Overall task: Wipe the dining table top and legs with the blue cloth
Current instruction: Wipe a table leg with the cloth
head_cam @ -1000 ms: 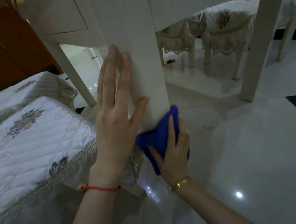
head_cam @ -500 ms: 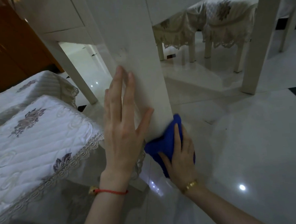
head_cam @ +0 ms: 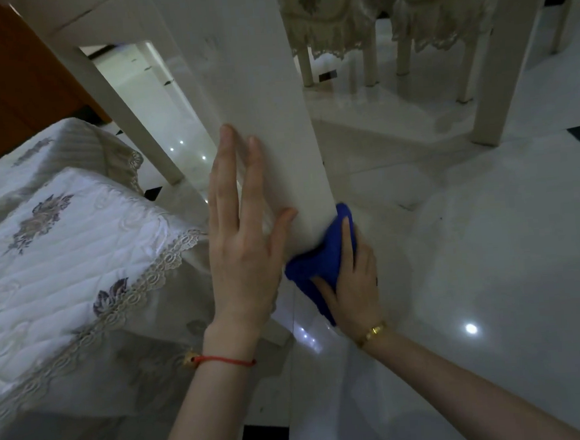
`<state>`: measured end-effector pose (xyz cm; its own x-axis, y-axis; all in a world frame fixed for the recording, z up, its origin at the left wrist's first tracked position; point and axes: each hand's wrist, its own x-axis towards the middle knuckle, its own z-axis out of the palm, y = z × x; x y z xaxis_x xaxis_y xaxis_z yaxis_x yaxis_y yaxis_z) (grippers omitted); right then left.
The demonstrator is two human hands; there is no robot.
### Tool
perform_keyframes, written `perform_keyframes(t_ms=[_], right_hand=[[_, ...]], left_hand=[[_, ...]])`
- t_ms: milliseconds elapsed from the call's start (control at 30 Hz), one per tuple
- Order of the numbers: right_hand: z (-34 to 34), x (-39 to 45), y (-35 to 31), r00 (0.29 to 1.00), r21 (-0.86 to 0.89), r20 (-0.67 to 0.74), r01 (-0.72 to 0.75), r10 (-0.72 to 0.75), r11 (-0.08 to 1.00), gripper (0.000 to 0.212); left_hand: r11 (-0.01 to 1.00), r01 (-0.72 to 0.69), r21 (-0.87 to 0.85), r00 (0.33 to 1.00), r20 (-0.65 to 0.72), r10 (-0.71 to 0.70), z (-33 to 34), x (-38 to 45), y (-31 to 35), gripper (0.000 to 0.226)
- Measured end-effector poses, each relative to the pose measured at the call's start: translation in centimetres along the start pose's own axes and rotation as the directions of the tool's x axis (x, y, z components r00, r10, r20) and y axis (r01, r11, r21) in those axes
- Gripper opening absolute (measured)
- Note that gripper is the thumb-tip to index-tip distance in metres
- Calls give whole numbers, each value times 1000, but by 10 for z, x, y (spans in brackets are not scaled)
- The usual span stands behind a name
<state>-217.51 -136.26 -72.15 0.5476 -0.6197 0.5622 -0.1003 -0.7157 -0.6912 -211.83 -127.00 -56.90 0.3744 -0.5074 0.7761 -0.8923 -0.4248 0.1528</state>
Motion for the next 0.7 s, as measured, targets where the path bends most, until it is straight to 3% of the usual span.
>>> perform_keyframes(t_ms=[133,367,600,700], right_hand=[[-2,37,-21,988,55,-105,120,-114,991,82],[8,-26,41,989,-33,144,-13,17,999,84],[1,36,-25,983,46,-143,119,-112,992,84],[5,27,-7,984,54,-105,148,-142,987,85]], left_hand=[[1000,-14,-11,1000,0,14,-1,1,-1,67],[1000,-26,7,1000,3,26,0,2,-3,69],[1000,-19,-2,1000,-10,19,1,1,-2,65],[1000,-25,15,1000,4,25,1,1,-3,67]])
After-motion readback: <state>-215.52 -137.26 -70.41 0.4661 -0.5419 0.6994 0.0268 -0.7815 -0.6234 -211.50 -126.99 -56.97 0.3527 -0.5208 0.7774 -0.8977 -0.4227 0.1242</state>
